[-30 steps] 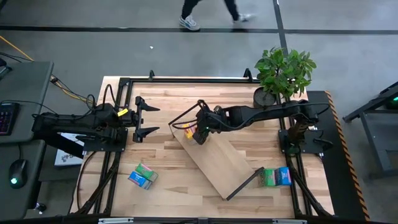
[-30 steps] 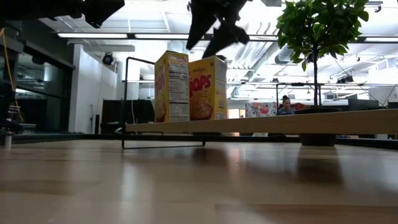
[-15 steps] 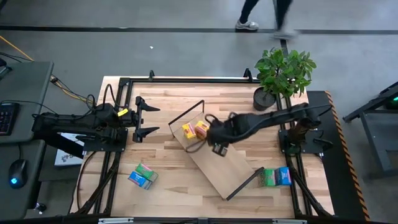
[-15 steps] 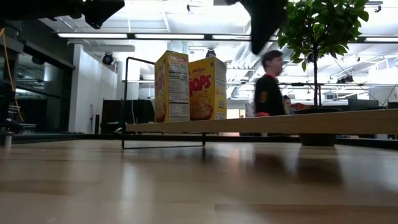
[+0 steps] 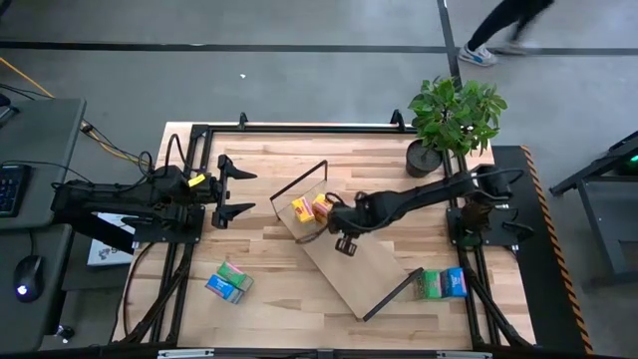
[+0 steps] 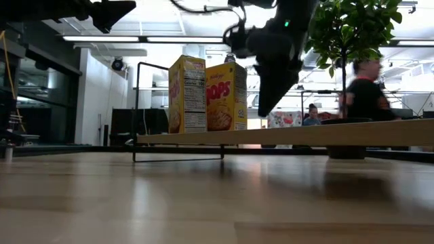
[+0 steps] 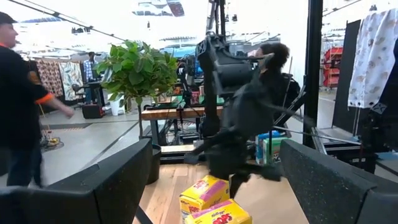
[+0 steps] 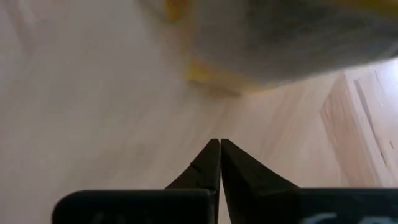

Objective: Stack cereal on shelf
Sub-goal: Put the yellow cereal box aligned with the other yellow cereal box on the shelf, then put the left green cereal box on the shelf

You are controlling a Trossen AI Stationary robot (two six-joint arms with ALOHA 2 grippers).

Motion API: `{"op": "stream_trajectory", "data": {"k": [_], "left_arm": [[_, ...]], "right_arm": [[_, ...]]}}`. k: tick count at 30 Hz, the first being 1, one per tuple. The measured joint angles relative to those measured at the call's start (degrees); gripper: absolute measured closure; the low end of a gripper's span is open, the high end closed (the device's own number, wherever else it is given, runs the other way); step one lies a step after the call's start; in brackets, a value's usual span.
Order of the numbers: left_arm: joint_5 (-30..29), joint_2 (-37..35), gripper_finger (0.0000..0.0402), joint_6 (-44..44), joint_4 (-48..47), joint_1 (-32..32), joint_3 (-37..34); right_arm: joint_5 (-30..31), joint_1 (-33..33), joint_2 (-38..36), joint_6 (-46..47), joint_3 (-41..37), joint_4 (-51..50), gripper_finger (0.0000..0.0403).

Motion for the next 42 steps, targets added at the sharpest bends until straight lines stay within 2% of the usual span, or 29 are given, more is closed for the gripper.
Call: {"op": "stream_trajectory", "data": {"k": [11,21,28,35,39,42], "left_arm": [[0.0,0.0,0.0058,0.1,0.2,0.0,0.0],[0.0,0.0,0.0058,0.1,0.8,0.0,0.0],[-0.1,0.0,0.0058,0.1,0.9,0.0,0.0],[-0.1,0.0,0.0058,0.1,0.9,0.0,0.0],[-0.1,0.0,0.0058,0.1,0.8,0.0,0.0],[-0.1,0.0,0.0058,0.1,0.5,0.0,0.0]], "right_arm": [[2.0,-1.8,0.0,-6.0,-0.3,6.2,0.0402],[-0.7,-2.4,0.0,-11.1,-0.3,13.5,0.0403],[-1.7,-2.8,0.0,-11.4,-0.3,14.0,0.0403],[-9.0,-2.4,-2.3,-12.5,-0.2,7.6,0.0403],[-8.5,-1.4,-6.6,-12.5,-0.2,2.1,0.0403],[-5.3,0.1,-10.8,-12.3,-0.1,-1.8,0.0403]]}}
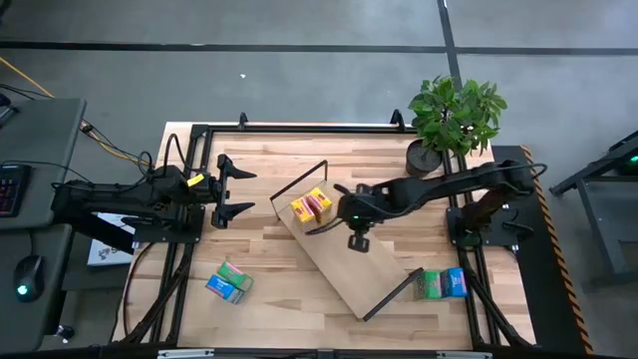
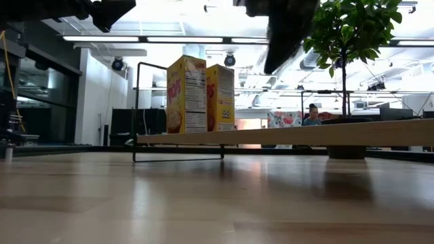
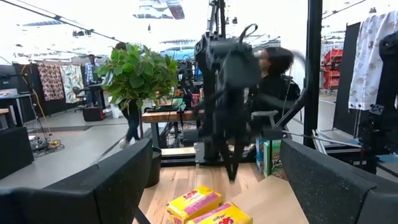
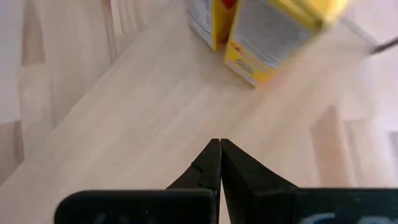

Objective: Stack cereal on shelf
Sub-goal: Put the left green cereal box on the shelf

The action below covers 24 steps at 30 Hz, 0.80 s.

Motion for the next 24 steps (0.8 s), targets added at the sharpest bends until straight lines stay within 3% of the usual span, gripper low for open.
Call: {"op": "stream_trajectory", "data": {"k": [5,10,13,17,21,24], "left_arm": [[0.0,0.0,0.0058,0.0,-0.8,0.0,0.0],[0.1,0.0,0.0058,0.0,-1.0,0.0,0.0],[0.1,0.0,0.0058,0.0,-1.0,0.0,0.0],[0.1,0.0,0.0058,0.0,-1.0,0.0,0.0],[0.1,0.0,0.0058,0.0,-1.0,0.0,0.0],[0.1,0.0,0.0058,-0.1,-1.0,0.0,0.0]], "right_arm": [[5.2,3.2,-8.7,3.3,-5.6,0.3,0.0403],[6.9,5.4,-18.9,7.9,-19.1,10.9,0.0403],[10.6,6.5,-24.5,7.3,-26.7,21.1,0.0403],[15.7,7.6,-29.9,-0.3,-36.2,39.7,0.0403],[16.6,7.4,-32.7,-8.3,-43.3,58.6,0.0403],[16.7,7.2,-33.4,-12.9,-46.2,66.6,0.0403]]}}
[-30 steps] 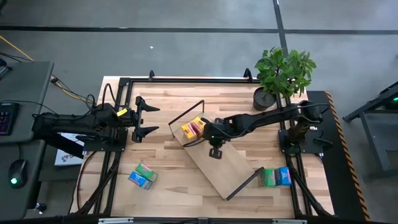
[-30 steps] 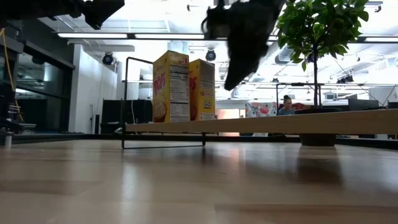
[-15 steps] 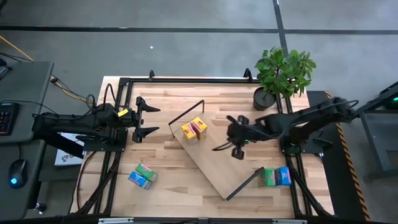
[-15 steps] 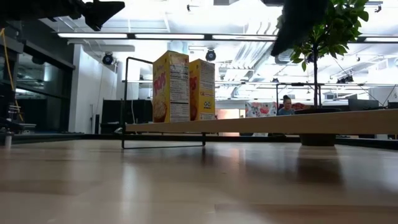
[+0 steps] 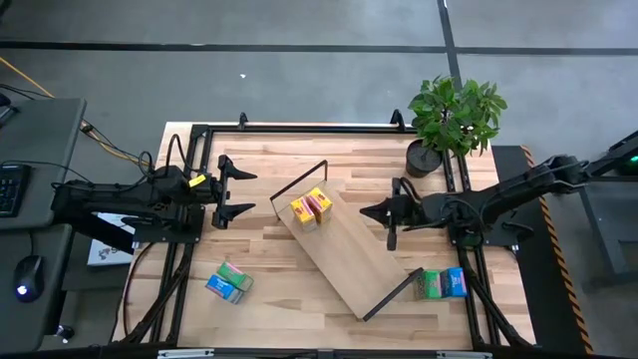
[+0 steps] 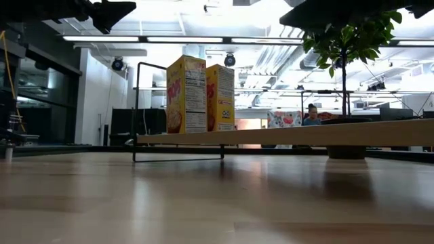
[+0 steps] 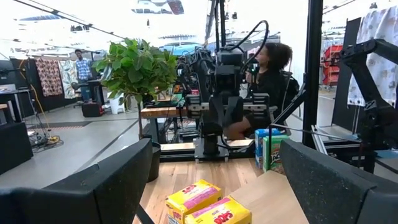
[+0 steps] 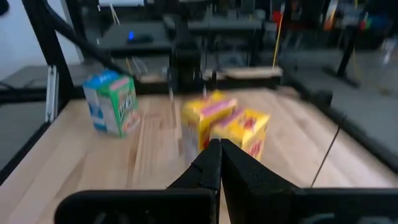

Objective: Stack cereal on shelf
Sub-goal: Put the left green cereal box on the shelf

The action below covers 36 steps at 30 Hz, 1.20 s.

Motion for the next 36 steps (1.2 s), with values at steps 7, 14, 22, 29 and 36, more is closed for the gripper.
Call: {"op": "stream_trajectory", "data": {"k": [7,14,22,29,36], "left_arm": [[0.1,0.0,0.0058,0.1,0.0,0.0,0.0],[0.1,0.7,0.0058,-1.6,0.0,0.0,0.0],[-0.4,3.0,0.0058,-2.4,1.2,0.0,0.0],[-0.5,6.5,0.0058,-1.2,5.9,0.0,0.0],[-2.0,8.1,0.0058,0.5,7.0,0.0,0.0]], "right_arm": [[1.3,-1.0,0.0,-1.3,-0.7,2.0,0.0403],[1.3,-1.5,0.0,0.4,-0.7,1.1,0.0403],[1.2,-1.5,0.0,-2.7,-0.7,0.1,0.0403],[1.2,-1.5,0.0,-3.1,-0.7,0.3,0.0403],[1.7,-1.5,0.0,-4.1,-0.7,0.7,0.0403]]}}
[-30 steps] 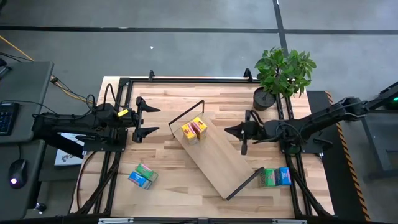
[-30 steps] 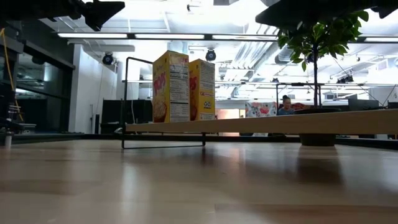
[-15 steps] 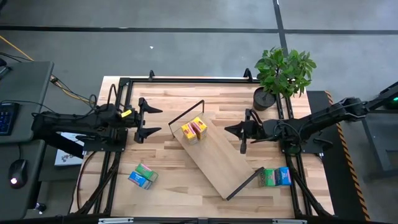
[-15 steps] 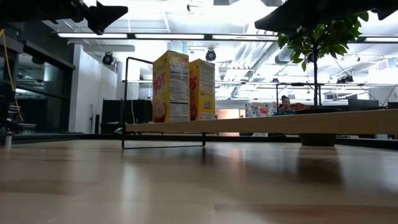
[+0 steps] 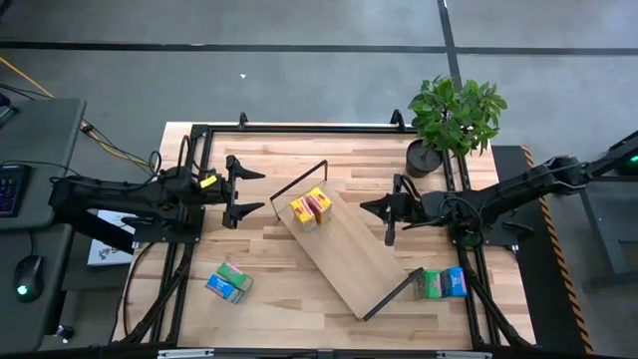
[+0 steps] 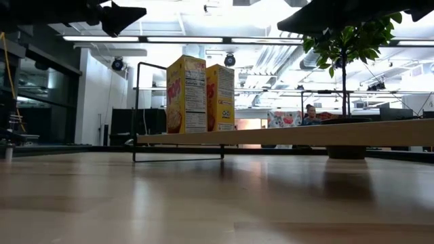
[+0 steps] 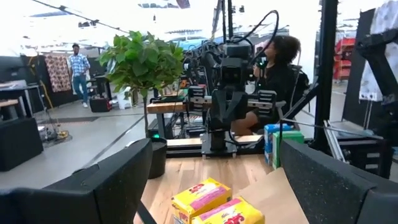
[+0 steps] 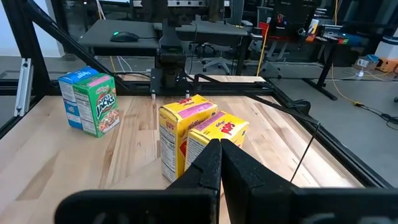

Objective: Stack cereal on shelf
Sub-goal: Put the left green cereal box on the shelf

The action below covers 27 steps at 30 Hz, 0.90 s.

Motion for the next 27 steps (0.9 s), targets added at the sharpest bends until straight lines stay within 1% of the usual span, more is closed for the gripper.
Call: {"op": "stream_trajectory", "data": {"k": [7,9,11,12,14,16,18,20,21,22,25,27], "left_arm": [[-1.0,0.0,0.0058,-3.2,-0.3,0.0,0.2],[-1.6,0.5,0.0058,-6.0,-0.7,0.0,1.5],[-2.0,1.5,0.0058,-8.3,-3.6,-0.1,3.6],[-2.3,2.2,0.0058,-9.4,-6.5,-0.3,5.1],[-3.8,4.4,0.0058,-11.0,-15.7,-1.3,9.4],[-5.3,7.0,0.0058,-13.9,-30.5,-2.4,15.9],[-4.8,10.0,0.0058,-17.0,-46.4,-4.3,23.7],[-3.0,13.6,0.0058,-19.6,-58.5,-7.4,30.9],[-2.3,15.3,0.0058,-21.3,-62.9,-9.3,33.6],[-2.0,16.8,0.0058,-23.0,-65.4,-11.7,35.9],[-2.7,21.2,0.0058,-27.4,-68.4,-20.4,40.9],[-6.3,24.6,0.0058,-28.6,-72.0,-26.2,43.3]], "right_arm": [[0.0,0.0,0.0,1.2,0.0,1.3,0.0403],[0.0,0.0,0.0,1.0,0.0,1.7,0.0403],[0.1,0.0,0.0,0.5,0.0,1.8,0.0403],[0.1,0.0,0.0,0.3,0.0,1.8,0.0403],[0.1,0.0,0.0,0.0,0.0,1.8,0.0402],[0.2,0.0,0.0,0.0,0.0,1.8,0.0402],[1.1,0.0,0.0,0.0,0.0,1.8,0.0402],[2.3,0.0,0.0,0.0,0.0,1.7,0.0402],[2.9,0.0,0.0,0.0,0.0,1.7,0.0402],[3.2,0.0,0.0,0.0,0.0,1.7,0.0402],[3.4,0.0,0.0,0.1,0.0,1.7,0.0402],[3.4,0.0,0.0,0.1,0.0,1.7,0.0402]]}}
